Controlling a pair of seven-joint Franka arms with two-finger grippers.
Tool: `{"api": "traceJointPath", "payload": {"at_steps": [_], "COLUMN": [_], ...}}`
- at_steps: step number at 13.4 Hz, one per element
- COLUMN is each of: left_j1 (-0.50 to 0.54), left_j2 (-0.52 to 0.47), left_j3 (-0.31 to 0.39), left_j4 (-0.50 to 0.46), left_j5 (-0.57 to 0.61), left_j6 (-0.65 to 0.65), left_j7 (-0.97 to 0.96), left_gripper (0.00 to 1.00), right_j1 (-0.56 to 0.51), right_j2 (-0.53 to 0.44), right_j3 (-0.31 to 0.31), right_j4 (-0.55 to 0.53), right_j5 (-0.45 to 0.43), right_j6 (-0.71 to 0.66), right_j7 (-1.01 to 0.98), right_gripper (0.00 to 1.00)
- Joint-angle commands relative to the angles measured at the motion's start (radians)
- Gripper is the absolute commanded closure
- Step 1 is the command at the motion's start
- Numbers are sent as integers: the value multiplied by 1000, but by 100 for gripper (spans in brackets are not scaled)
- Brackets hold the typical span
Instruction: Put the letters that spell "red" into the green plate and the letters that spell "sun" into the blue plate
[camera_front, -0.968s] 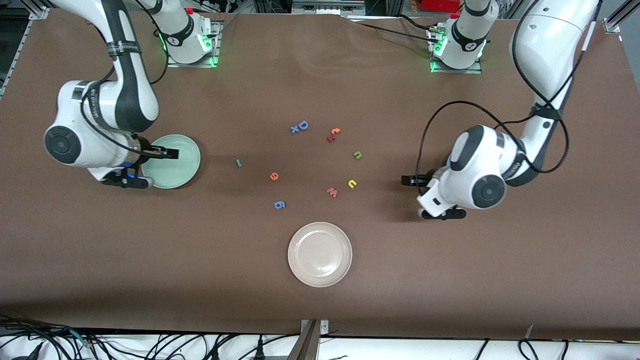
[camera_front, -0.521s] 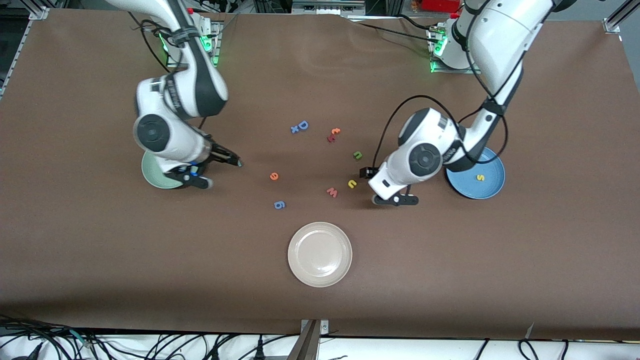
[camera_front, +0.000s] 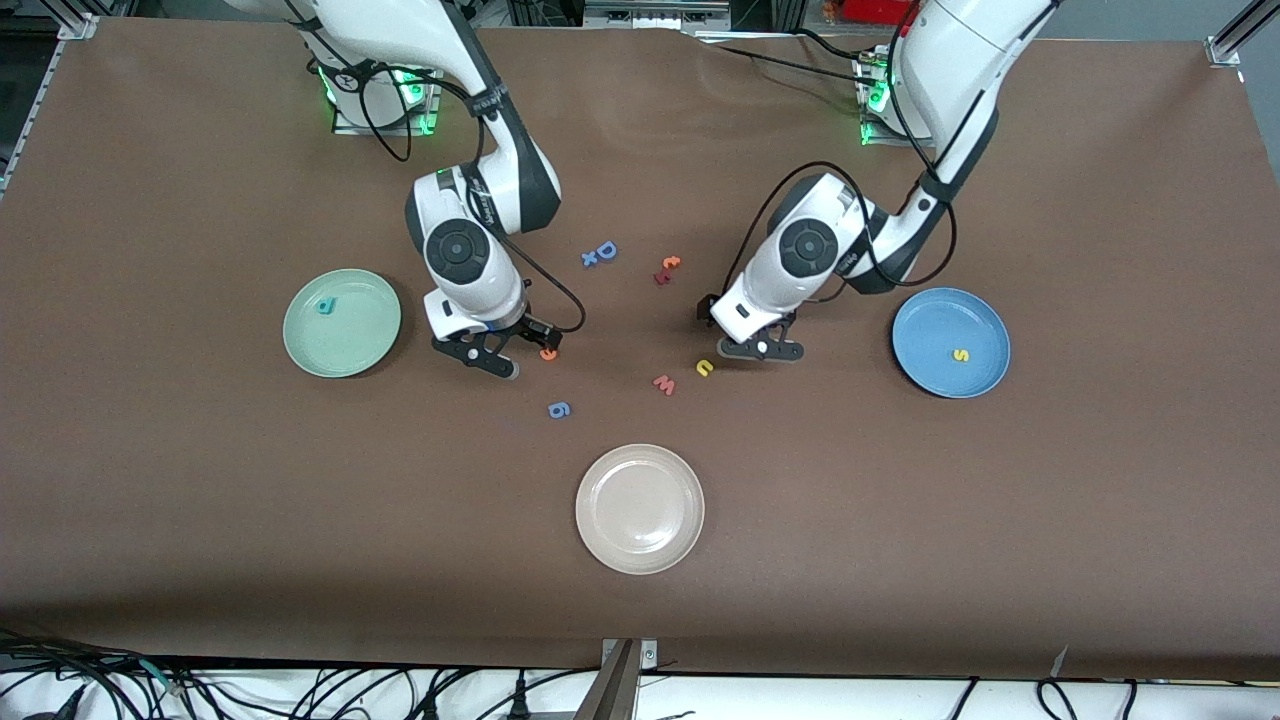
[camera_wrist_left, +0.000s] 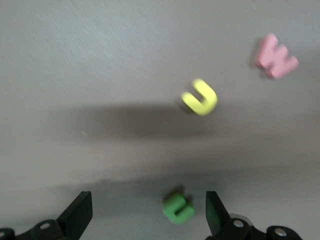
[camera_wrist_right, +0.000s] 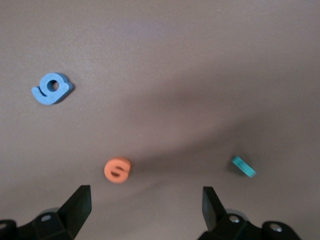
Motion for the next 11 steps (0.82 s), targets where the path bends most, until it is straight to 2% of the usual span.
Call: {"api": "traceJointPath", "payload": {"at_steps": [1,2,5,7,10,11], "left_j1": [-26,-44,-62,-90,-93,-95], "left_j2": [-65,-67,-62,-53,-52,-46], "left_j3": [7,9,9,9,9,9], "left_j4": [-66,-74,-83,-73,-65,-54], "left_j5": [47,54,255,355,369,366], "left_j6": [13,24,-5,-47,-48,-52], "left_j7": [-48,-53,-78,-69,-62,-61], "left_gripper": [0,0,0,0,0,0], "right_j1": [22,22,22,22,24,24], "right_j2": [31,35,72,78,91,92], "right_j3": [-1,10,40,42,42,42], "right_j4": [20,20,20,20,20,20], "right_j5": [20,26,29,32,32,31], "right_j6": [53,81,141,144,144,144], "right_j7": [-70,-110,-135,-193,-204,-212], "right_gripper": [2,2,2,5,7,16]}}
